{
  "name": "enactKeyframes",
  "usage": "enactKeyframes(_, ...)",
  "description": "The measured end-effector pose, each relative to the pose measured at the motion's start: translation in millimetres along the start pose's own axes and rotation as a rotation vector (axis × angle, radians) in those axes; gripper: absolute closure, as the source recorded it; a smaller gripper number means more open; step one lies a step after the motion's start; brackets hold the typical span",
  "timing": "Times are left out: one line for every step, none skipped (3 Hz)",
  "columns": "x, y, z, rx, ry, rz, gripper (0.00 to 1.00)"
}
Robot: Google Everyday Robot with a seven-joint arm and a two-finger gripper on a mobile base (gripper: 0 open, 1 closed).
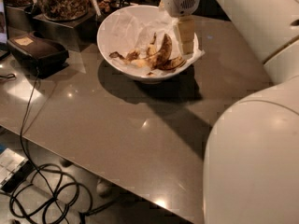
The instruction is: Pick banana from white bowl
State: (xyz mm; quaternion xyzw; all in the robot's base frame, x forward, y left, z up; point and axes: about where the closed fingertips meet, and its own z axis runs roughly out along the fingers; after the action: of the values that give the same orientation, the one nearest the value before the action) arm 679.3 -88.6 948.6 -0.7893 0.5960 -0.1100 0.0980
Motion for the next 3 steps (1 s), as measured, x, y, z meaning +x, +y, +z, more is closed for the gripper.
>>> enactKeyframes(-1.2, -10.7, 14.6, -0.011, 0.001, -0.02, 0.19)
enactKeyframes(-3.6, -15.5, 25.7, -0.024, 0.0, -0.029, 0.43)
enactKeyframes(-10.0, -16.3, 36.8, -0.045, -0.001, -0.044, 0.39)
